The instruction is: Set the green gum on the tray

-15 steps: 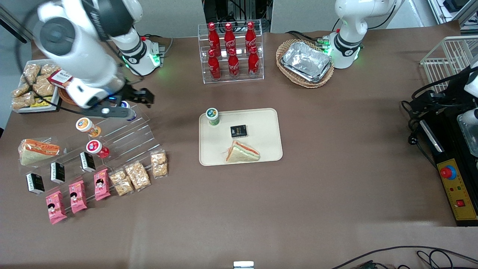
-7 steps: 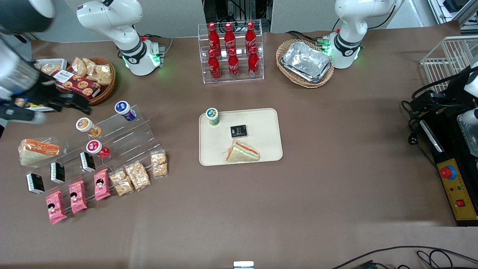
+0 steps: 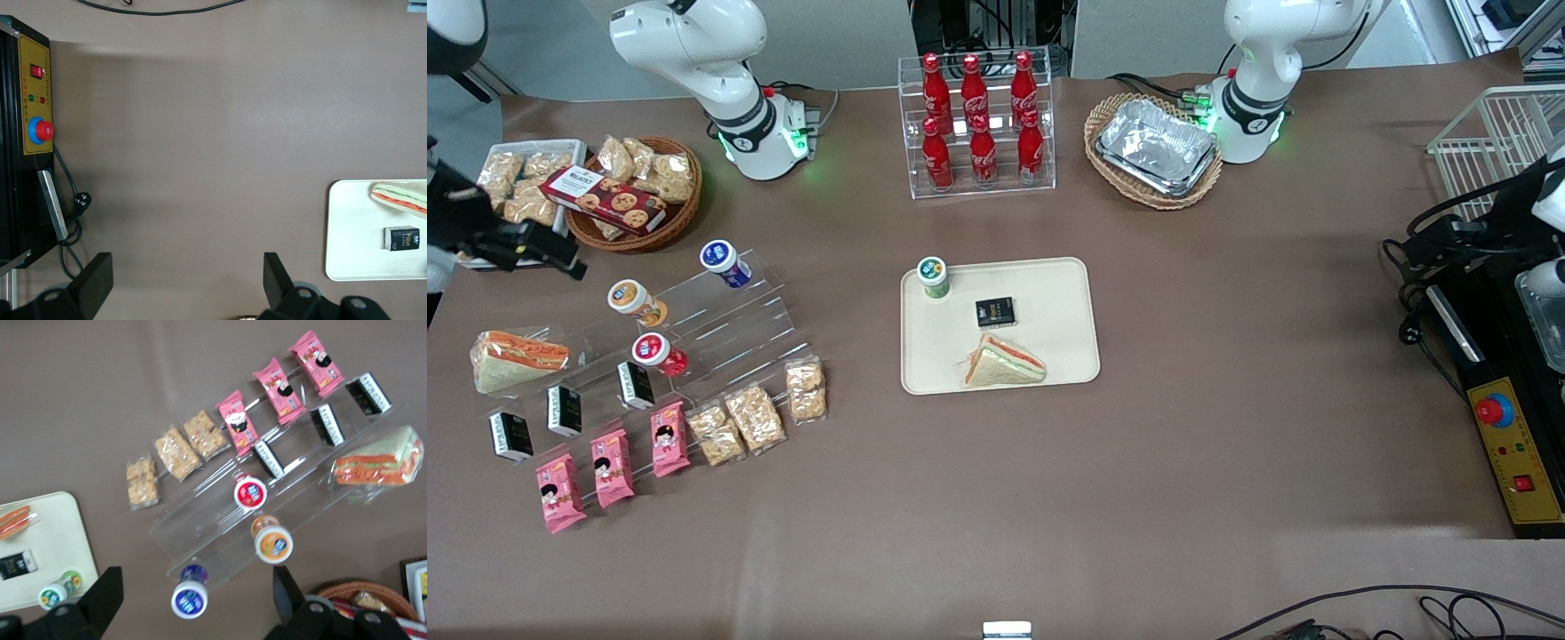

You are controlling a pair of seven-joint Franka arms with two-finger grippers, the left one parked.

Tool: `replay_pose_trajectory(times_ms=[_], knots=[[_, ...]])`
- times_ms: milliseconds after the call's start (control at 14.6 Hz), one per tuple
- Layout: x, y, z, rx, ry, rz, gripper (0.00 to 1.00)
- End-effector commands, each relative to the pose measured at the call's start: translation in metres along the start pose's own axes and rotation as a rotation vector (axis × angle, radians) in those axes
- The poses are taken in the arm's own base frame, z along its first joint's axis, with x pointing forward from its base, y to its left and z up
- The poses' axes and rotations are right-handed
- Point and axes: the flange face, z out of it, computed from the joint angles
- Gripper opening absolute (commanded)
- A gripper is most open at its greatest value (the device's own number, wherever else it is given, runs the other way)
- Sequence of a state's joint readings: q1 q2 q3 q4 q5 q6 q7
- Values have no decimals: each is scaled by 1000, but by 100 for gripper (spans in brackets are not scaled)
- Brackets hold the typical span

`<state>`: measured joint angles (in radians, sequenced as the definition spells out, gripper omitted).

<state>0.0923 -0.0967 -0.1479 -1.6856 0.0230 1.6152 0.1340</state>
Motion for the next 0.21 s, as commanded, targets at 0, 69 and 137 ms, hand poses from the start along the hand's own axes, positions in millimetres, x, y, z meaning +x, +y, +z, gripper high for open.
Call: replay_pose_trajectory(times_ms=[0,69,137], knots=[[24,27,26,10,-13,-17,100],[27,34,27,11,-2,-5,100],[28,38,27,11,-2,3,100]])
